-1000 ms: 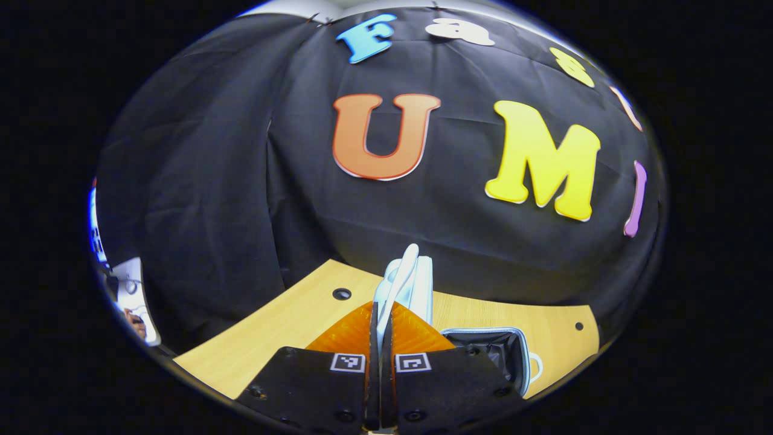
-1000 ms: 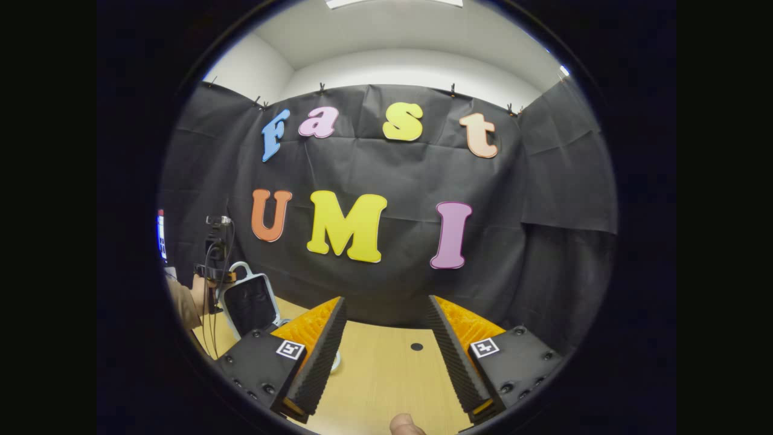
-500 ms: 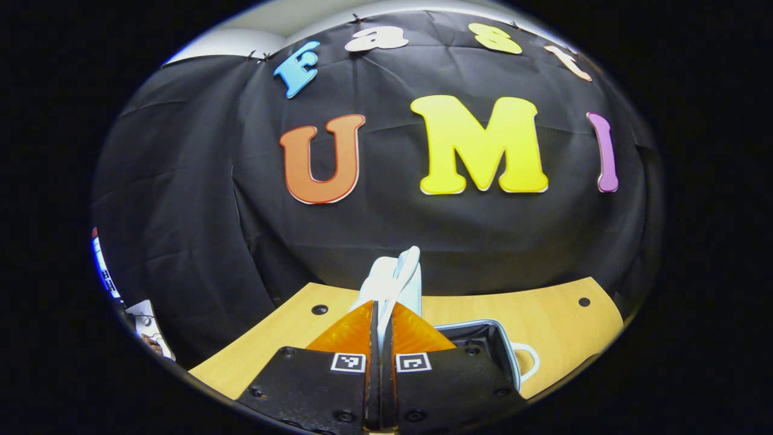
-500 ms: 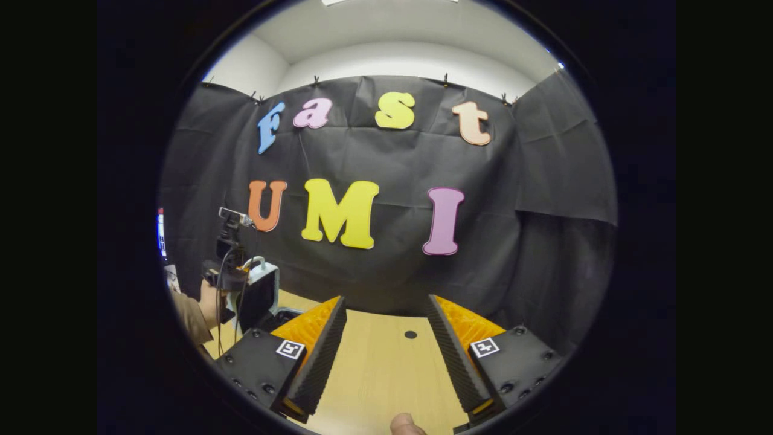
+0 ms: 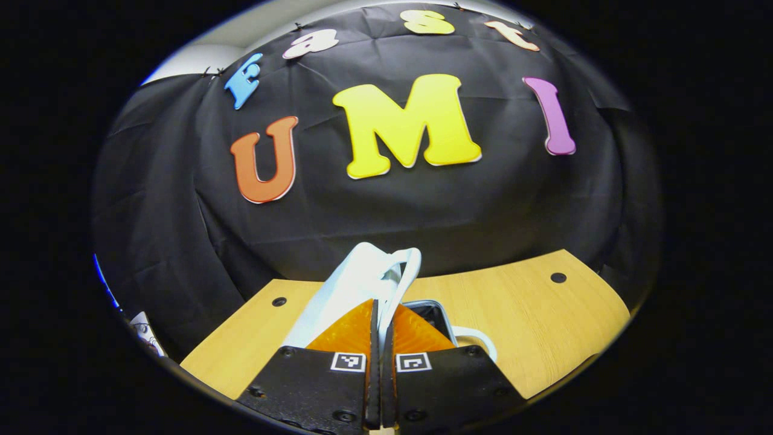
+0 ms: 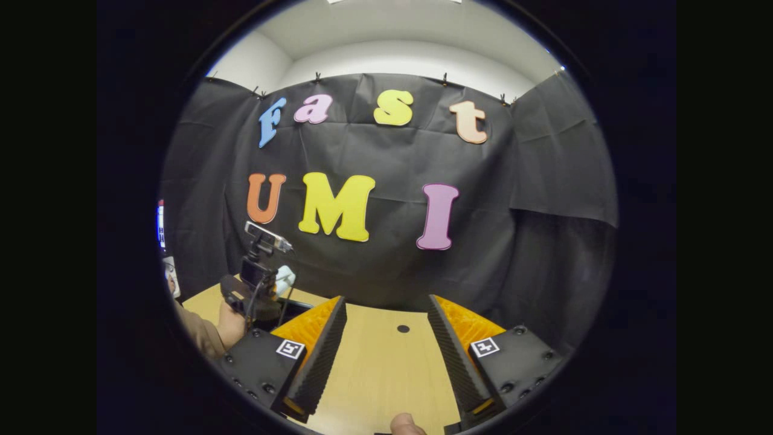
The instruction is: First open the suitcase, pack the skin care products into it, and then close the suitcase.
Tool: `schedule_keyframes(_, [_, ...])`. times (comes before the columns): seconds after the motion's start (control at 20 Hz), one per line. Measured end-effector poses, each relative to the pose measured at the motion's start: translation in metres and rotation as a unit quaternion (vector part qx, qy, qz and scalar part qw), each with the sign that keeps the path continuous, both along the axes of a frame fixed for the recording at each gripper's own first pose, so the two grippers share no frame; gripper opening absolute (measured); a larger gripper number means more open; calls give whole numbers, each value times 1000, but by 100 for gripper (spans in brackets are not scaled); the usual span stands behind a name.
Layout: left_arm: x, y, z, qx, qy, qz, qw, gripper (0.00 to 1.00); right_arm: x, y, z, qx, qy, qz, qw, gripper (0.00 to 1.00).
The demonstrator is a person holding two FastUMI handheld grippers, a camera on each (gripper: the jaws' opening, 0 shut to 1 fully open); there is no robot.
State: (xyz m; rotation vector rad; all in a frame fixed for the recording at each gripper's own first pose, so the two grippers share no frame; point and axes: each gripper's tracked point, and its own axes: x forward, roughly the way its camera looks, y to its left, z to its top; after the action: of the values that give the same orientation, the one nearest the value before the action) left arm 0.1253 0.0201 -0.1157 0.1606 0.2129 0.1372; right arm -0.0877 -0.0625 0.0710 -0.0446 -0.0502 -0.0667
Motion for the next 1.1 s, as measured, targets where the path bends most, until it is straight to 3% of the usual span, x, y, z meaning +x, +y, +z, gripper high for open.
schedule_keyframes(0.35, [9, -62, -69, 43, 66, -47, 996, 5, -9, -30, -11, 3, 7, -29, 1000, 81])
schedule_keyframes(0.4, [11, -68, -79, 51, 78, -52, 994, 0, -9, -34, -14, 5, 11, -34, 999, 81])
schedule_keyframes(0.45, [12, -74, -89, 62, 89, -56, 993, 5, -8, -38, -17, 7, 16, -38, 999, 81])
schedule_keyframes(0.7, [20, -81, -107, 87, 113, -57, 988, 4, -7, -51, -29, 4, 33, -46, 998, 81])
schedule_keyframes(0.9, [21, -96, -122, 85, 139, -77, 984, 10, -2, -52, -30, 3, 38, -41, 998, 81])
schedule_keyframes(1.0, [16, -110, -125, 60, 147, -98, 982, 32, -1, -51, -29, 2, 37, -37, 999, 81])
schedule_keyframes(1.05, [14, -114, -119, 54, 138, -101, 984, 52, -1, -51, -28, 4, 37, -35, 999, 81])
schedule_keyframes(1.1, [13, -111, -106, 57, 123, -91, 987, 61, 1, -52, -26, 5, 35, -34, 999, 81])
